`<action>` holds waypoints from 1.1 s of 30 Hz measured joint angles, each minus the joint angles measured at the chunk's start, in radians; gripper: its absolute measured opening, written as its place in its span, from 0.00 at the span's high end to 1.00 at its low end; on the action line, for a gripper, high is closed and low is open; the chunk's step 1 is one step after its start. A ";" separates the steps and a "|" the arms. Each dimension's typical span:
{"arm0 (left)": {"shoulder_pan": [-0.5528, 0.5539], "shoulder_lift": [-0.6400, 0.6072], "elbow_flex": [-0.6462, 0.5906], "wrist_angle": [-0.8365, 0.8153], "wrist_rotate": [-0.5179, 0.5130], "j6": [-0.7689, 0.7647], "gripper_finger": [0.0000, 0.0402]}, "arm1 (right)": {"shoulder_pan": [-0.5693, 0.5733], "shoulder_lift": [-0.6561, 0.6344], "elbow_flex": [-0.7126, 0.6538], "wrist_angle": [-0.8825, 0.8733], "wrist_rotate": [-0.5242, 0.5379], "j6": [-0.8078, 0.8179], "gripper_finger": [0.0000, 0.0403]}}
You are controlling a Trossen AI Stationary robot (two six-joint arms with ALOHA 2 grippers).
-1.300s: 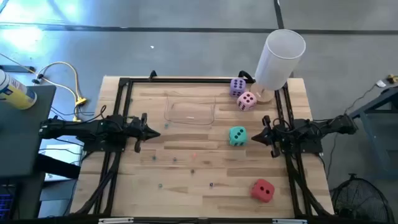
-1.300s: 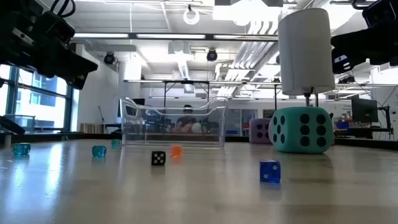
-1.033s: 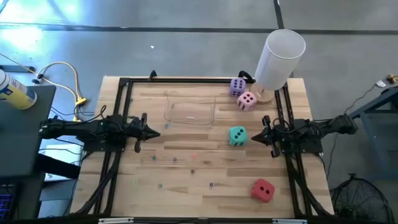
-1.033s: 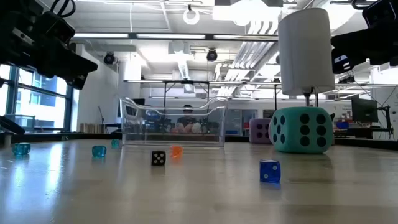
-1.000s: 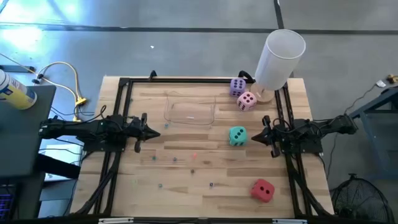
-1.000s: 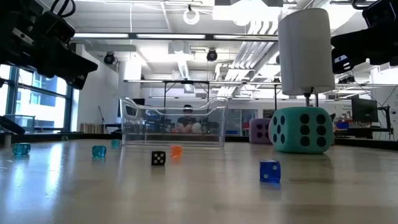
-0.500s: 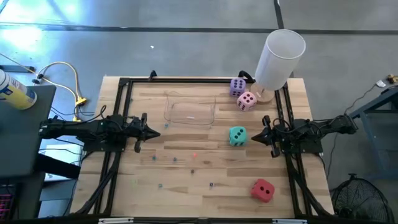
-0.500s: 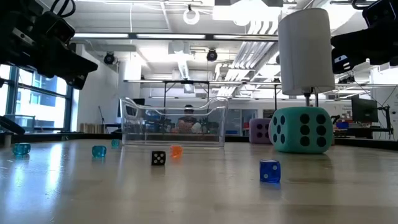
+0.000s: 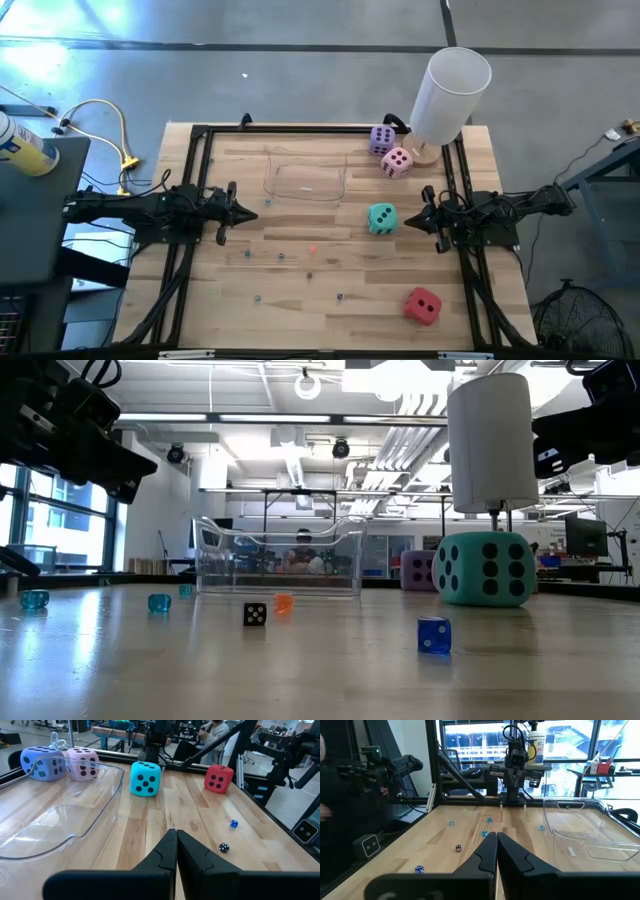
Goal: Pick & Place Dice
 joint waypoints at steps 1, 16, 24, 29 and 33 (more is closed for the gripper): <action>0.000 0.000 0.000 0.000 0.000 0.000 1.00 | 0.000 0.000 0.000 0.000 0.000 0.000 0.99; 0.000 0.000 0.000 0.000 0.000 0.000 1.00 | 0.000 0.000 0.000 0.000 0.000 0.000 0.99; 0.000 0.000 0.000 0.000 0.000 0.000 1.00 | 0.000 0.000 0.000 0.000 0.000 0.000 0.99; 0.000 0.000 0.000 0.048 0.000 0.000 1.00 | 0.000 0.000 0.000 0.000 0.000 0.000 0.99; 0.000 0.000 0.000 0.084 0.000 0.000 1.00 | 0.000 0.000 0.000 0.000 0.000 0.000 0.99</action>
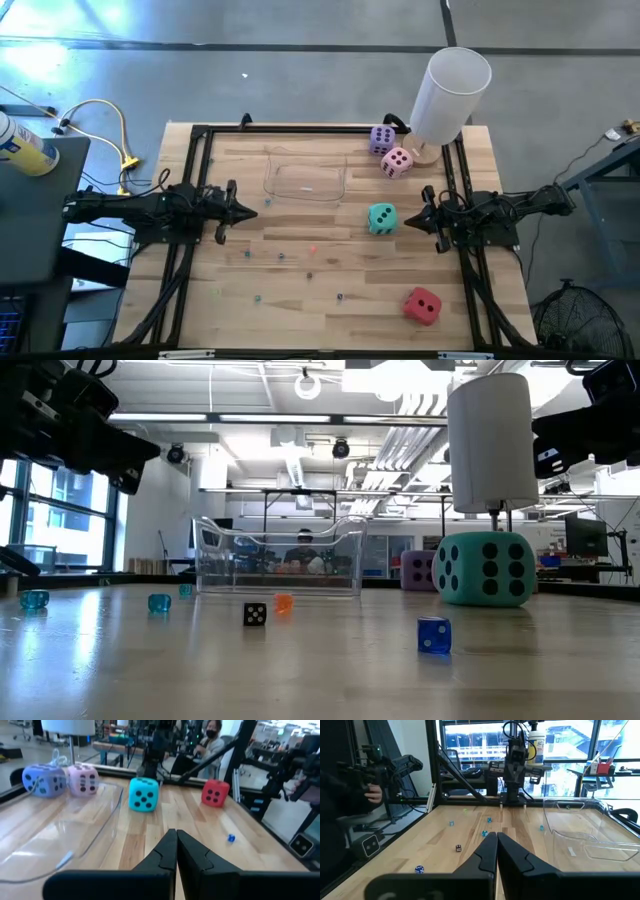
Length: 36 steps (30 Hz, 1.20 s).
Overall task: Pick & Place Dice
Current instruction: Put the large light blue dice into the transparent bin
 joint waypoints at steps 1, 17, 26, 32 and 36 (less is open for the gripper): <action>0.000 0.000 0.000 0.008 0.000 0.000 1.00 | 0.000 0.000 0.000 0.000 0.000 0.000 0.99; 0.000 0.000 0.000 0.032 -0.003 0.001 1.00 | 0.001 0.000 0.000 0.020 0.057 0.004 0.99; 0.000 0.000 0.000 0.037 -0.107 0.026 1.00 | 0.001 0.028 0.000 0.043 0.156 0.031 0.71; 0.000 0.000 0.000 0.037 -0.122 0.026 1.00 | 0.000 0.096 0.009 0.070 0.277 -0.006 0.35; 0.000 0.000 0.000 0.037 -0.146 0.026 1.00 | 0.001 0.152 0.029 0.112 0.250 -0.047 0.16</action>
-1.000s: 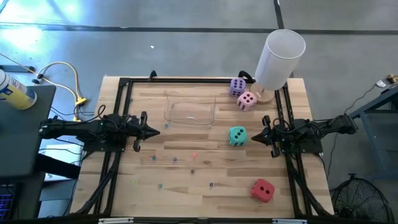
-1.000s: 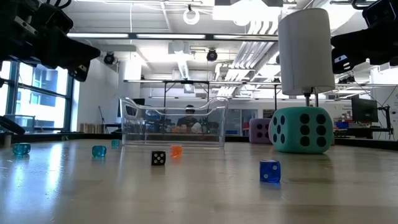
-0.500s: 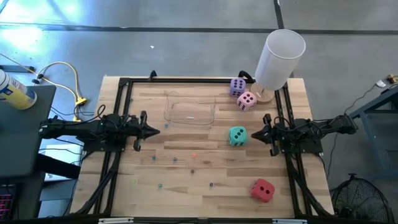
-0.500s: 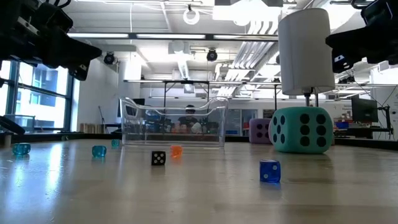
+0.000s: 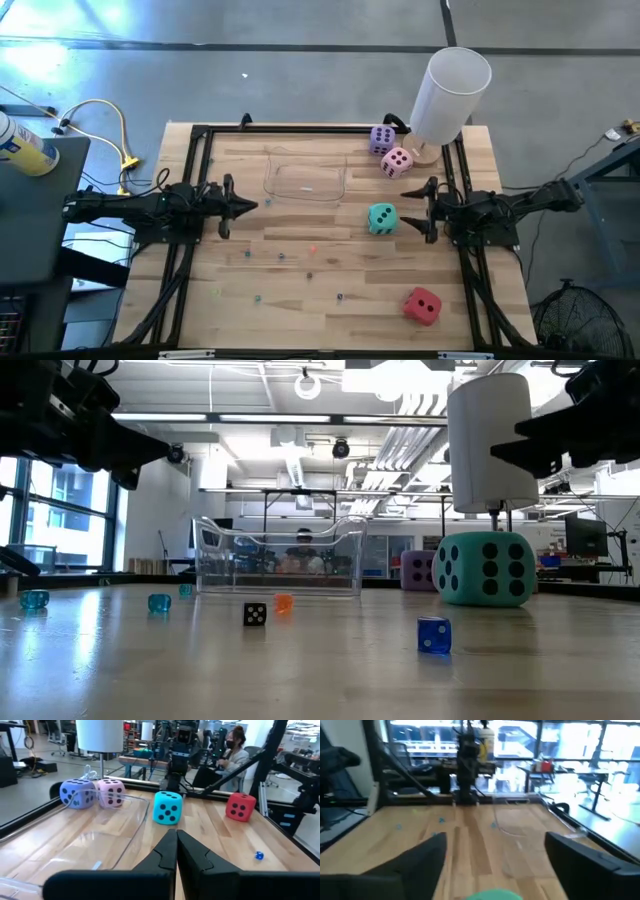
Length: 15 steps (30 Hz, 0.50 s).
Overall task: Pick & Place Dice
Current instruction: Put the large light blue dice into the transparent bin
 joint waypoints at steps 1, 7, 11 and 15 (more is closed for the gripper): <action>0.000 0.000 0.000 0.000 -0.011 0.002 1.00 | 0.000 0.008 0.000 0.012 -0.015 -0.006 0.12; 0.000 0.000 0.000 -0.002 -0.014 0.002 1.00 | 0.000 0.016 0.001 0.091 -0.098 -0.037 0.01; -0.006 0.000 0.000 -0.002 -0.013 0.003 1.00 | 0.000 0.018 0.001 0.103 -0.109 0.024 0.03; -0.006 0.000 0.000 -0.002 -0.013 0.002 1.00 | 0.000 0.019 0.002 0.093 -0.118 0.079 0.04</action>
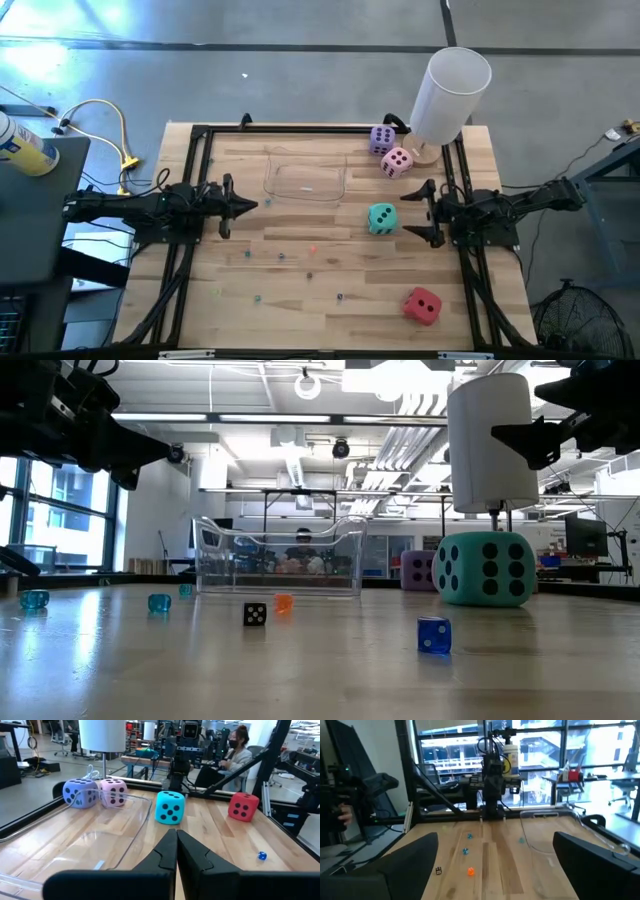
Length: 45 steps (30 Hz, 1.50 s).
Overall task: Pick & Place Dice
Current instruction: Put the large light blue dice into the transparent bin
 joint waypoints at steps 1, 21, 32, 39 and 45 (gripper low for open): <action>0.000 0.000 0.000 0.000 0.000 0.000 1.00 | 0.000 0.003 0.000 -0.003 0.006 0.007 0.04; 0.000 0.000 0.000 -0.003 0.001 0.056 1.00 | 0.001 0.190 0.093 -0.049 0.159 0.098 0.01; 0.000 0.000 0.000 -0.003 0.001 0.044 1.00 | 0.056 0.476 0.199 -0.198 0.277 -0.056 0.01; 0.000 0.000 0.000 -0.003 0.001 0.043 1.00 | 0.063 0.546 0.199 -0.185 0.292 0.046 0.01; 0.000 0.000 0.000 -0.003 0.001 0.053 1.00 | 0.061 0.574 0.199 -0.180 0.291 0.059 0.01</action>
